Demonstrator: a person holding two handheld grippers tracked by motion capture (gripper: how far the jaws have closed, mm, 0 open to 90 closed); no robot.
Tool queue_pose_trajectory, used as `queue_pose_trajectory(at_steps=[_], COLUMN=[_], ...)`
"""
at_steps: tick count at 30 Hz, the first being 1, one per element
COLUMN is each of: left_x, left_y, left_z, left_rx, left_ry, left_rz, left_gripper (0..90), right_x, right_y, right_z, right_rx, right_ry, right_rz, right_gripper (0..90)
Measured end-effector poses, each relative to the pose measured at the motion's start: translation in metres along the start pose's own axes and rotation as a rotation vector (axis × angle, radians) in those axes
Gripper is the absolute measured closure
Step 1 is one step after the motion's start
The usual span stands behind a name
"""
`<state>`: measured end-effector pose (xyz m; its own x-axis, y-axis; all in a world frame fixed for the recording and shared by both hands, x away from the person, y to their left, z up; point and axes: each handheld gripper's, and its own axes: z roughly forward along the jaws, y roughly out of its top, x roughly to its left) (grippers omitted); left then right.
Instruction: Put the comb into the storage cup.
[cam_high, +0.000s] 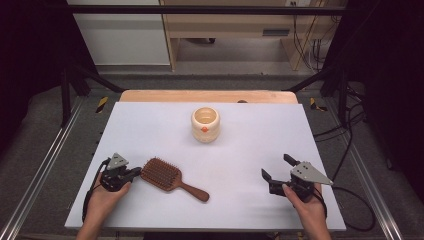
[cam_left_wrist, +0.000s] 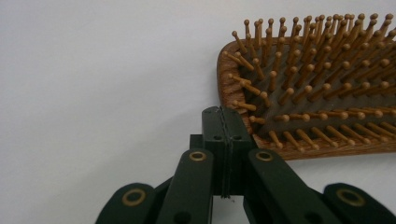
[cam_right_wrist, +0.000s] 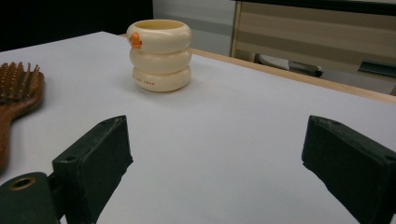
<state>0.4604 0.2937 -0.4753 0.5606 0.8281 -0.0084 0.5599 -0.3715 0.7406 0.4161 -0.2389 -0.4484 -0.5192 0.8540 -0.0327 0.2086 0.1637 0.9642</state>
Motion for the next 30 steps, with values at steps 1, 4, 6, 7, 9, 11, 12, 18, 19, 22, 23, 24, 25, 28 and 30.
queue_pose_trajectory(at_steps=[1,4,6,7,9,11,12,18,19,22,23,24,25,28,30], left_x=[0.0,-0.008,-0.014,-0.017,-0.026,-0.03,-0.033,-0.042,-0.044,-0.049,-0.051,-0.053,-0.055,-0.061,-0.066], left_y=[0.0,0.003,0.005,0.006,0.009,0.011,0.012,0.016,0.017,0.018,0.019,0.02,0.02,0.023,0.024], left_z=[0.0,0.002,0.004,0.005,0.008,0.01,0.011,0.015,0.016,0.018,0.019,0.02,0.02,0.023,0.025], left_rx=[0.0,0.006,0.01,0.012,0.016,0.012,0.013,0.016,0.015,0.014,0.013,0.014,0.014,0.013,0.014], left_ry=[0.0,-0.013,-0.019,-0.023,-0.032,-0.043,-0.045,-0.053,-0.054,-0.063,-0.067,-0.071,-0.074,-0.078,-0.08], left_rz=[0.0,0.022,0.036,0.043,0.057,0.059,0.064,0.085,0.089,0.097,0.098,0.102,0.103,0.113,0.125], left_gripper=[89.9,89.9,89.9,89.9,89.9,89.9,89.9,89.9,89.9,89.9,89.9,89.9,89.9,89.9,89.9], right_x=[0.0,0.002,0.003,0.005,0.008,0.01,0.012,0.018,0.02,0.027,0.029,0.032,0.035,0.044,0.049], right_y=[0.0,0.0,0.001,0.001,0.002,0.002,0.002,0.003,0.003,0.005,0.006,0.007,0.009,0.011,0.013], right_z=[0.0,0.001,0.002,0.002,0.004,0.005,0.006,0.009,0.009,0.012,0.013,0.014,0.015,0.017,0.019], right_rx=[0.001,0.011,0.016,0.027,0.042,0.056,0.063,0.086,0.091,0.105,0.11,0.117,0.125,0.139,0.147], right_ry=[0.002,0.007,0.011,0.017,0.027,0.037,0.042,0.071,0.075,0.09,0.094,0.1,0.108,0.132,0.148], right_rz=[-0.001,0.006,0.008,0.006,0.005,0.001,-0.002,-0.005,-0.004,0.006,0.009,0.008,0.003,-0.012,-0.021], right_gripper=[8.0,7.5,7.3,7.2,7.0,6.8,6.7,6.1,6.2,6.7,6.8,6.9,6.9,7.2,7.2])
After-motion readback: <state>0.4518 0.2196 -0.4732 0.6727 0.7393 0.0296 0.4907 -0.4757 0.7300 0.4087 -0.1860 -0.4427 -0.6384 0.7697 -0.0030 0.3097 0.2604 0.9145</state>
